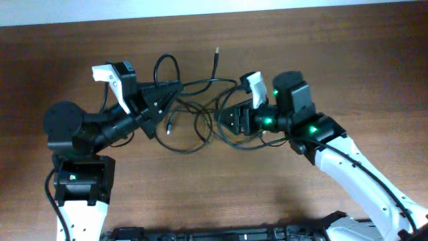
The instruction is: Untangle cables
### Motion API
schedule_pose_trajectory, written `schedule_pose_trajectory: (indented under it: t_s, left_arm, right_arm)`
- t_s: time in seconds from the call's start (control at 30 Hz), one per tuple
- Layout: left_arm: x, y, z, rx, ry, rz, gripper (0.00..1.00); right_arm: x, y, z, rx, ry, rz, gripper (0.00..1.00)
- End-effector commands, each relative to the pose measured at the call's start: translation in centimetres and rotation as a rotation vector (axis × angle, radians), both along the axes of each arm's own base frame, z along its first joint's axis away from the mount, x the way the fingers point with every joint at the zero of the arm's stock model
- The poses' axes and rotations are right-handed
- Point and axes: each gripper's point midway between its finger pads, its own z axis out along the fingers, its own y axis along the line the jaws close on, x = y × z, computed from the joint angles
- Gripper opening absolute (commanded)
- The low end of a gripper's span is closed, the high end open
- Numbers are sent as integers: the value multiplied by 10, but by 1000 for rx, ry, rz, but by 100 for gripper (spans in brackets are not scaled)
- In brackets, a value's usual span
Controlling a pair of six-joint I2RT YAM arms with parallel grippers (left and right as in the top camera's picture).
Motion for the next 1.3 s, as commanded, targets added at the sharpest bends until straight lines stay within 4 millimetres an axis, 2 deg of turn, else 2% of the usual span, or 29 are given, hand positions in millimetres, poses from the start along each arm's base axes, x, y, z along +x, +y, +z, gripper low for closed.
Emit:
schedule_pose_trajectory:
  t_s: [0.0,0.07,0.13,0.17,0.23,0.27,0.37,0.4,0.47,0.6,0.63,0.67,0.73,0.87,0.9,1.1,1.2,1.27]
  left_arm:
    - [8,6,-9,-8,90,65,6]
    - [24,21,-37,29,208,202,5]
    - [42,56,-86,100,404,464,3]
    - [43,73,-109,149,490,571,6]
    - [39,87,-140,215,606,652,18]
    - [37,90,-152,239,653,663,19]
    - [32,90,-186,295,789,653,77]
    - [32,90,-196,310,826,649,91]
    - [33,90,-218,343,906,641,99]
    - [38,90,-257,400,1027,623,97]
    - [39,90,-266,445,1020,598,78]
    - [41,92,-277,506,1013,578,70]
    - [41,93,-295,578,1015,537,69]
    - [46,92,-330,692,1001,439,60]
    - [49,92,-333,692,1001,439,56]
    - [55,89,-338,751,921,383,51]
    - [49,65,-338,877,770,230,52]
    - [51,62,-340,958,726,242,50]
  right_arm:
    - [17,-12,-7,-113,-78,-94,4]
    - [18,-19,-14,-152,-65,-128,4]
    - [14,-28,-27,-205,-18,-150,4]
    - [9,-31,-34,-227,14,-150,9]
    - [-1,-36,-45,-260,70,-144,37]
    - [-5,-38,-49,-273,91,-142,49]
    - [-7,-42,-53,-298,109,-152,52]
    - [-8,-42,-54,-300,112,-152,53]
    - [-8,-42,-54,-299,111,-151,58]
    - [-8,-42,-54,-300,112,-152,62]
    - [-8,-42,-54,-299,112,-151,63]
    - [-8,-42,-54,-299,112,-151,63]
    - [-8,-42,-54,-300,112,-151,63]
    - [-8,-42,-54,-300,112,-152,64]
    - [-8,-42,-54,-300,112,-152,64]
    - [-8,-42,-54,-300,112,-152,64]
    - [-8,-42,-54,-300,112,-152,64]
    - [-8,-43,-54,-300,114,-151,64]
